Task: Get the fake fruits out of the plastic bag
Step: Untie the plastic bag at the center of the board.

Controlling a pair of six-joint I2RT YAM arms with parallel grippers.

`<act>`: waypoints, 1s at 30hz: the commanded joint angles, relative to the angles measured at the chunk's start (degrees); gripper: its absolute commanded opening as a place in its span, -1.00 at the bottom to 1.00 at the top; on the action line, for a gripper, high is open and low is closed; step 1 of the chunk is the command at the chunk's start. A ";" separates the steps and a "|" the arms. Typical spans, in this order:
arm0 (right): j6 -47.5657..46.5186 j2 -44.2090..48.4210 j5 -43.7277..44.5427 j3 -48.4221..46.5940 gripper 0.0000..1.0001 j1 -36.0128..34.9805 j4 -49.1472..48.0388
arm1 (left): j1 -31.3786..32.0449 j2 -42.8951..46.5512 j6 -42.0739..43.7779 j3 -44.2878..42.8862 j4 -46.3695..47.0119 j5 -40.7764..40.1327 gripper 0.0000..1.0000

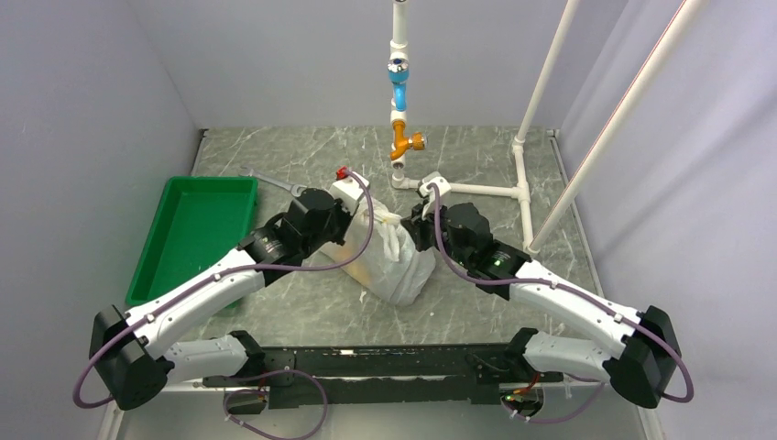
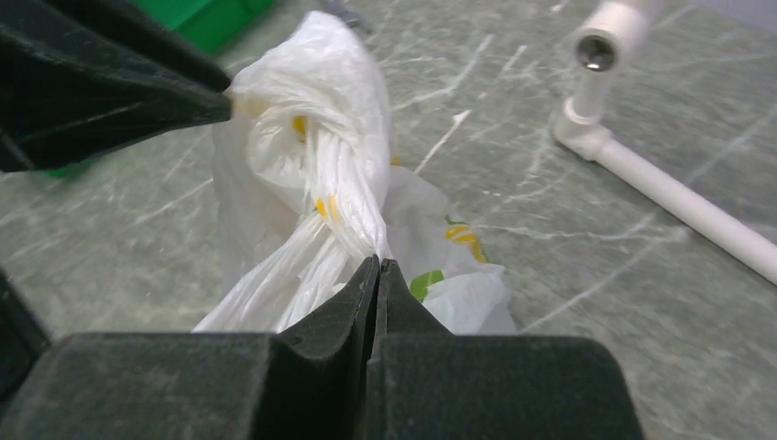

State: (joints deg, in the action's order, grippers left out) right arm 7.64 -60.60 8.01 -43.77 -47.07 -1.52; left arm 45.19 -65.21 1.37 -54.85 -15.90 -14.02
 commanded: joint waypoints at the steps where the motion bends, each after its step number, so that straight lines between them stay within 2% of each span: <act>1: -2.25 -0.50 -10.96 -2.33 -1.00 -0.14 -2.31 | -0.16 2.39 0.56 -0.17 3.76 1.90 -0.36; 4: -2.92 -1.21 -16.48 -2.57 -1.00 -0.13 -2.89 | -0.16 3.85 0.97 0.36 4.25 0.36 0.14; 8: -3.23 -3.67 -18.93 -3.97 -1.00 -0.28 -1.87 | -0.16 6.73 1.49 2.44 6.67 -0.32 0.62; 12: -3.46 -4.45 -21.96 -4.47 -1.00 -0.39 -1.85 | -0.34 4.86 2.39 1.74 6.27 1.47 0.87; 15: -3.53 -4.21 -22.85 -3.96 -1.00 -0.52 -2.09 | -1.33 2.10 2.11 -0.69 4.36 1.91 0.86; 20: -3.10 -4.22 -23.83 -3.39 -1.00 -0.80 -2.35 | -5.21 -1.03 1.35 -2.56 3.73 13.03 0.84; 24: -2.92 -4.38 -23.72 -3.37 -1.00 -0.90 -2.43 | -5.25 -3.88 0.96 -4.34 1.36 15.00 0.89; 28: -2.89 -4.48 -23.52 -3.34 -1.00 -0.97 -2.61 | -5.21 -5.15 1.30 -5.18 0.18 14.15 0.66; 30: -3.02 -4.24 -23.16 -3.35 -1.00 -0.98 -2.44 | -5.22 -5.27 1.52 -5.35 -0.25 14.17 0.42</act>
State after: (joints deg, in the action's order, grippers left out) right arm 5.06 -65.39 -14.22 -45.69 -47.68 -1.78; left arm 39.92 -70.24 2.44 -57.47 -15.27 -1.58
